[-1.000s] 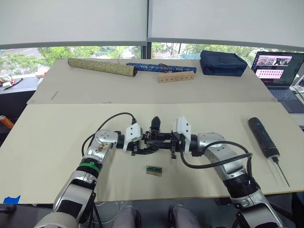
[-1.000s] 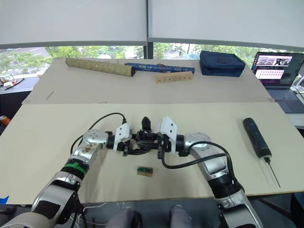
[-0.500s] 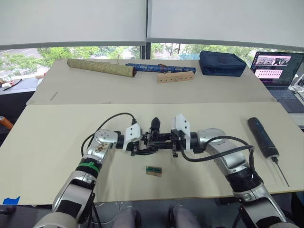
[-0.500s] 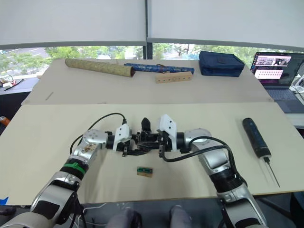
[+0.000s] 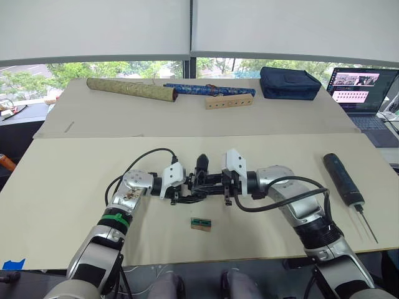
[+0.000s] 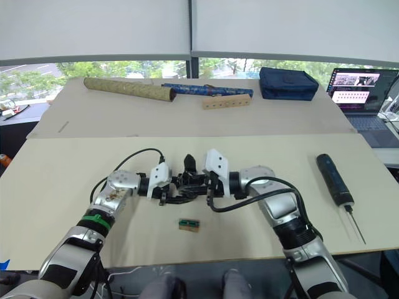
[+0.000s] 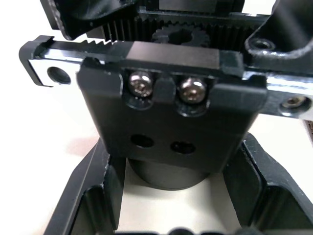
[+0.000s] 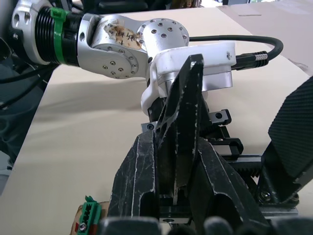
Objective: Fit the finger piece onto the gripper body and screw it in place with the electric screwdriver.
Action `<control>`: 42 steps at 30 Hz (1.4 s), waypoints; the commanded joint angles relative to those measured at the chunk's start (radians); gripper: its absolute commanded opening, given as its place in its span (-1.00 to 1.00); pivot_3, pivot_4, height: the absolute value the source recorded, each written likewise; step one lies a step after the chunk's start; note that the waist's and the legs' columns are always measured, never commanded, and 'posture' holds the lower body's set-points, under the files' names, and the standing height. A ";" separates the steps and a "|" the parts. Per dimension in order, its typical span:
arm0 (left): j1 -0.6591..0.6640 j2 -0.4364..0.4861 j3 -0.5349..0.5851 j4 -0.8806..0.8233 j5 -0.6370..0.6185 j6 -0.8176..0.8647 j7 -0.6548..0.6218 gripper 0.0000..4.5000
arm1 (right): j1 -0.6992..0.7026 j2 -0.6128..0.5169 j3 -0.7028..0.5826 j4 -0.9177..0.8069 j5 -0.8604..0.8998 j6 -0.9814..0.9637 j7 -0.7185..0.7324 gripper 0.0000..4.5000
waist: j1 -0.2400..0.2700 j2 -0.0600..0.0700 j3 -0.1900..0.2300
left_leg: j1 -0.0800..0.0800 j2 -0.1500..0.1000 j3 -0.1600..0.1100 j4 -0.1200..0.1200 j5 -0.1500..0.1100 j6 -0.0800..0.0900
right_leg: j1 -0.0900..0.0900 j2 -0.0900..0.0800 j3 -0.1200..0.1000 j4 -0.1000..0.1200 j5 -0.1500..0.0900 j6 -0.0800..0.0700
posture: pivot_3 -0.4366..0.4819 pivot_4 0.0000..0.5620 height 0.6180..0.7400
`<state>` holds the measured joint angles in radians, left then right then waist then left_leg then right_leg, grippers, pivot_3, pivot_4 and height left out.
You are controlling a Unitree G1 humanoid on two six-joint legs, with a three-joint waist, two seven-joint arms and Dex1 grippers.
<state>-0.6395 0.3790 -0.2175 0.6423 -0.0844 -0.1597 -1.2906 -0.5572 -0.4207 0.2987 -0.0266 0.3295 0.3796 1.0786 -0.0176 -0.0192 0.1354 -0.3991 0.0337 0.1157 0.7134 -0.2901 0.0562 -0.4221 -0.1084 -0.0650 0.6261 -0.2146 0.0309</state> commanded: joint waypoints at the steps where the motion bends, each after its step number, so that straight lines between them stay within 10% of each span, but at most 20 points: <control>1: 0.031 0.022 -0.023 0.014 0.023 0.016 -0.019 0.02 | -0.003 0.004 -0.031 0.002 0.036 0.038 0.008 -0.36 | 0.000 0.000 0.000 | 0.000 0.000 0.000 0.000 0.000 0.000 | 0.000 0.000 0.000 0.000 0.000 0.000 | -0.05 -0.47 1.00; 10: 0.027 0.022 -0.019 0.028 0.020 0.032 -0.019 0.02 | -0.006 0.021 -0.077 -0.024 0.059 -0.061 0.039 0.99 | 0.000 0.000 0.000 | -0.001 0.000 0.000 0.000 0.000 0.000 | -0.001 0.000 0.000 0.000 0.000 0.000 | -0.05 -0.47 1.00; 18: 0.021 0.019 -0.001 0.048 0.023 0.044 0.028 0.02 | 0.015 0.013 -0.130 -0.082 0.133 -0.085 0.092 0.99 | 0.001 0.000 0.000 | -0.001 0.000 0.000 0.000 0.000 0.000 | -0.001 0.000 0.000 0.000 0.000 0.000 | -0.05 -0.47 1.00; 19: 0.020 0.018 0.002 0.050 0.023 0.044 0.037 0.48 | 0.018 0.011 -0.138 -0.093 0.139 -0.087 0.094 1.00 | 0.001 0.000 0.000 | -0.001 0.000 0.000 0.000 0.000 0.000 | -0.001 0.000 0.000 0.000 0.000 0.000 | -0.05 -0.47 1.00; 22: 0.026 0.025 0.010 0.037 0.018 0.037 0.042 0.97 | 0.026 -0.002 -0.162 -0.136 0.162 -0.085 0.097 1.00 | 0.003 0.000 0.000 | -0.001 0.000 0.000 0.000 0.000 0.000 | -0.001 0.000 0.000 0.000 0.000 0.000 | -0.05 -0.47 1.00; 32: 0.177 0.201 0.130 -0.169 -0.123 0.108 -0.041 0.97 | 0.205 -0.181 -0.432 -0.381 0.290 -0.010 -0.007 1.00 | 0.000 0.000 0.000 | -0.001 0.001 0.000 -0.002 0.000 0.000 | -0.002 -0.001 0.000 0.000 0.000 0.000 | -0.05 -0.47 1.00; 42: 0.382 0.366 0.344 -0.630 -0.456 0.392 -0.083 0.97 | 0.747 -0.258 -0.985 -0.443 0.269 -0.072 -0.114 1.00 | 0.046 0.001 0.002 | -0.005 -0.002 -0.001 0.000 -0.002 0.003 | -0.001 -0.006 -0.002 -0.009 0.000 0.000 | -0.05 -0.47 1.00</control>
<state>-0.2569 0.7438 0.1008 0.0900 -0.4878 0.2000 -1.3927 0.1581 -0.6884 -0.5939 -0.4280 0.5775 0.3410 0.9779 0.0282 -0.0181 0.1378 -0.4033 0.0321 0.1150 0.7133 -0.2925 0.0592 -0.4219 -0.1143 -0.0671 0.6165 -0.2148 0.0308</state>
